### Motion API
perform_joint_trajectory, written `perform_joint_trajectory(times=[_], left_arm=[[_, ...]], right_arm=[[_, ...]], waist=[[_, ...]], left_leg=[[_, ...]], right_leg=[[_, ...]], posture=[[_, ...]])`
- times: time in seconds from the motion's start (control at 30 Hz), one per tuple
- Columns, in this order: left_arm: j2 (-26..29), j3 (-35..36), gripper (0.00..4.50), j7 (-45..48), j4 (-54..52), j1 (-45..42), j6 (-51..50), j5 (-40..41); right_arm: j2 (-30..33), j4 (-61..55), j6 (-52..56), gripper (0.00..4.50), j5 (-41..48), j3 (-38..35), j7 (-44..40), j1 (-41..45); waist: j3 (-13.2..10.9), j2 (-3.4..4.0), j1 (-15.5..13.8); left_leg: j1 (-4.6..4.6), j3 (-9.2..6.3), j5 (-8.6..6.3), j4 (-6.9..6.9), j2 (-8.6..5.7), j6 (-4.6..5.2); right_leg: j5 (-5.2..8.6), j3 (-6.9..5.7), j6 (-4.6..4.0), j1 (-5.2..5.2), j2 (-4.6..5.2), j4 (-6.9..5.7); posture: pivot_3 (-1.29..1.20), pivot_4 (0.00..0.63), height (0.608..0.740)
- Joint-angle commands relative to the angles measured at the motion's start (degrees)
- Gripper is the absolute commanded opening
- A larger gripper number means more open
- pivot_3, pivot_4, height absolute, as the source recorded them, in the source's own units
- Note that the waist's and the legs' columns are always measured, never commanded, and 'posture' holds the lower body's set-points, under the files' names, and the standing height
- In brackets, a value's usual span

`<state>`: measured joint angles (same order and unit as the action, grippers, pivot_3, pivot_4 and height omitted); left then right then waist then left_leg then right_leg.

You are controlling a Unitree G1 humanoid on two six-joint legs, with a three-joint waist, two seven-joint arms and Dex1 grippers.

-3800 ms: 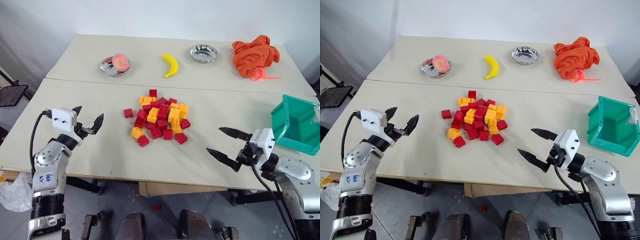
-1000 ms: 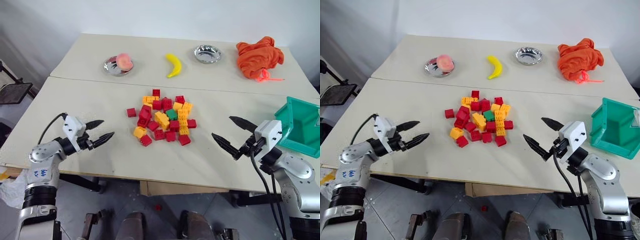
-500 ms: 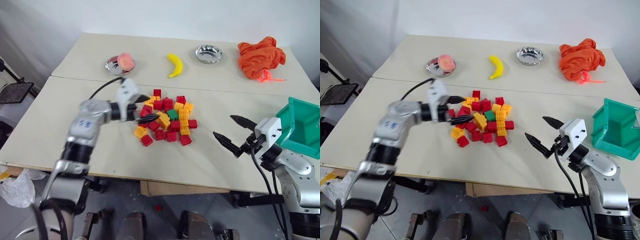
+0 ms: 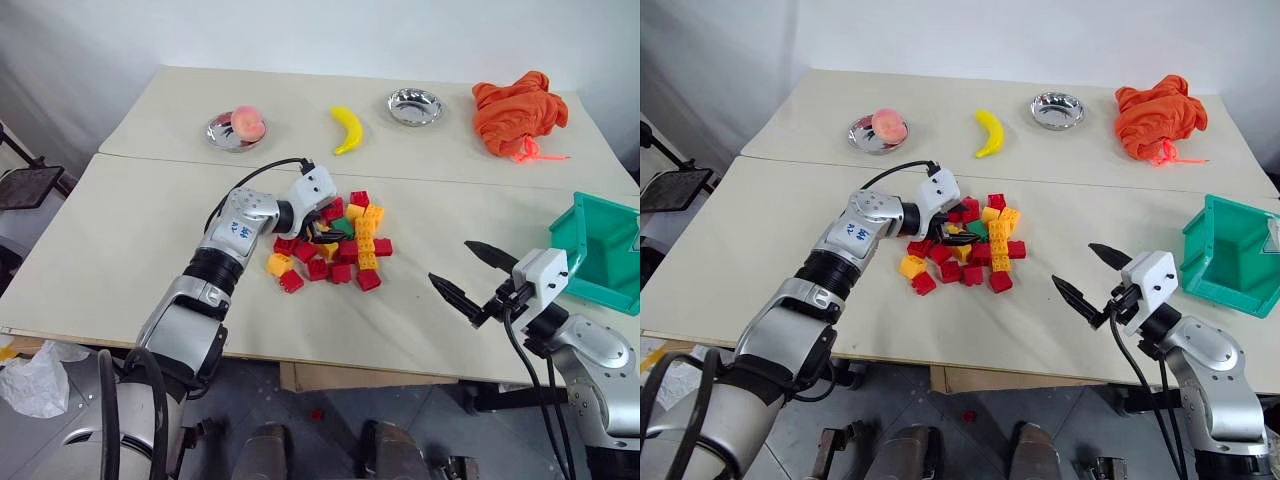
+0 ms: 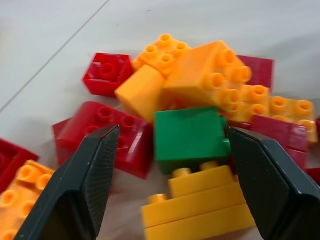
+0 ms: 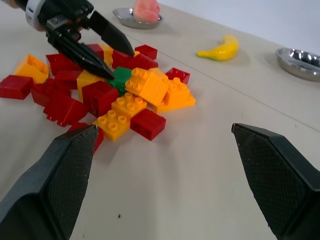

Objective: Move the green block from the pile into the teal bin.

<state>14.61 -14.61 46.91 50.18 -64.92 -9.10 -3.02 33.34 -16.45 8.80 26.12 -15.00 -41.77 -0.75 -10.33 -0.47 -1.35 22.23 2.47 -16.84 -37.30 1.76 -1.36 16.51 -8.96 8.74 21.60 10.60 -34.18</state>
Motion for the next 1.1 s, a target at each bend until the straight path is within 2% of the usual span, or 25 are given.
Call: perform_joint_trajectory(times=[0.03, 0.23, 0.33, 0.47, 0.5, 0.7, 0.87, 1.0, 1.1], left_arm=[[-1.92, -0.43, 3.61, -0.91, 2.57, -2.55, 0.57, -1.75], [-2.32, -1.55, 3.61, 1.77, 6.5, -3.96, -0.66, -4.34], [-2.66, -1.97, 3.04, 3.75, 8.4, -4.97, -1.68, -5.07], [-2.37, -2.89, 1.88, 6.85, 9.91, -5.96, -1.59, -6.02], [-2.23, -2.8, 1.81, 6.98, 10.31, -6.3, -0.94, -6.07], [-0.97, 2.04, 1.81, 5.71, 12.21, -9.4, 4.91, -3.0], [-0.73, 4.09, 1.81, 18.3, 9.55, -14.16, 5.62, 0.43], [-6.37, 1.86, 1.81, 25.17, 5.88, -15.3, 4.88, 1.31], [-13.07, -0.07, 1.81, 24.71, 5.59, -14.61, 4.83, 0.47]], right_arm=[[-0.83, -2.43, -0.98, 4.5, 1.06, -1.11, 0.64, 0.04], [-0.77, -2.24, -0.83, 4.5, 1.3, -1.2, 0.07, 0.71], [-0.68, -1.98, -0.89, 4.5, 1.25, -0.93, -0.23, 1.14], [-0.68, -1.55, -0.6, 4.5, 1.21, -0.37, -0.46, 2.35], [-0.69, -1.39, -0.52, 4.5, 1.12, -0.14, -0.53, 2.76], [-0.7, -0.83, -0.57, 4.5, 1.0, -0.08, -0.59, 3.58], [-0.86, -1.49, -0.66, 4.5, 2.63, -2.74, -0.01, 2.27], [-0.24, -2.56, -0.1, 4.5, 4.17, -5.46, 0.67, 1.08], [2.14, -4.71, 0.82, 4.5, 4.41, -8.68, 0.05, -2.01]], waist=[[0.0, 0.0, -0.05], [0.0, 0.0, -0.03], [0.0, 0.0, 0.0], [0.0, 0.0, 0.06], [0.0, 0.0, 0.11], [0.0, 0.0, 0.15], [-0.03, -0.04, -0.14], [-0.03, -0.04, -0.67], [-0.03, -0.05, -1.48]], left_leg=[[0.0, 0.0, 0.0, -0.01, 0.0, 0.0], [0.0, -0.01, 0.0, 0.0, 0.0, 0.0], [-0.01, 0.0, 0.0, -0.01, 0.0, 0.0], [-0.01, 0.0, 0.0, -0.02, 0.0, 0.0], [-0.01, 0.0, 0.0, -0.02, 0.0, 0.0], [-0.02, 0.0, 0.0, -0.02, 0.0, 0.0], [0.08, 0.0, 0.0, -0.02, 0.0, 0.0], [0.15, -0.01, -0.05, -0.1, -0.03, 0.09], [0.17, 0.01, -0.09, -0.13, -0.03, 0.15]], right_leg=[[0.0, 0.0, 0.0, 0.0, 0.0, 0.0], [0.0, 0.0, 0.0, 0.0, -0.01, -0.01], [0.0, 0.0, 0.0, 0.0, 0.0, -0.01], [0.0, 0.01, 0.0, 0.0, 0.0, -0.03], [0.0, 0.01, 0.0, 0.0, 0.0, -0.03], [0.0, 0.01, 0.0, 0.0, 0.0, -0.04], [0.0, -0.01, 0.0, 0.06, -0.01, -0.02], [-0.02, -0.04, 0.05, 0.02, 0.01, 0.05], [-0.03, -0.05, 0.06, -0.01, 0.01, 0.11]], posture=[[0.0, 0.15, 0.74], [0.0, 0.15, 0.74], [0.0, 0.15, 0.74], [0.0, 0.15, 0.74], [0.0, 0.15, 0.74], [0.0, 0.15, 0.74], [0.0, 0.15, 0.74], [0.0, 0.15, 0.74], [0.0, 0.15, 0.74]])
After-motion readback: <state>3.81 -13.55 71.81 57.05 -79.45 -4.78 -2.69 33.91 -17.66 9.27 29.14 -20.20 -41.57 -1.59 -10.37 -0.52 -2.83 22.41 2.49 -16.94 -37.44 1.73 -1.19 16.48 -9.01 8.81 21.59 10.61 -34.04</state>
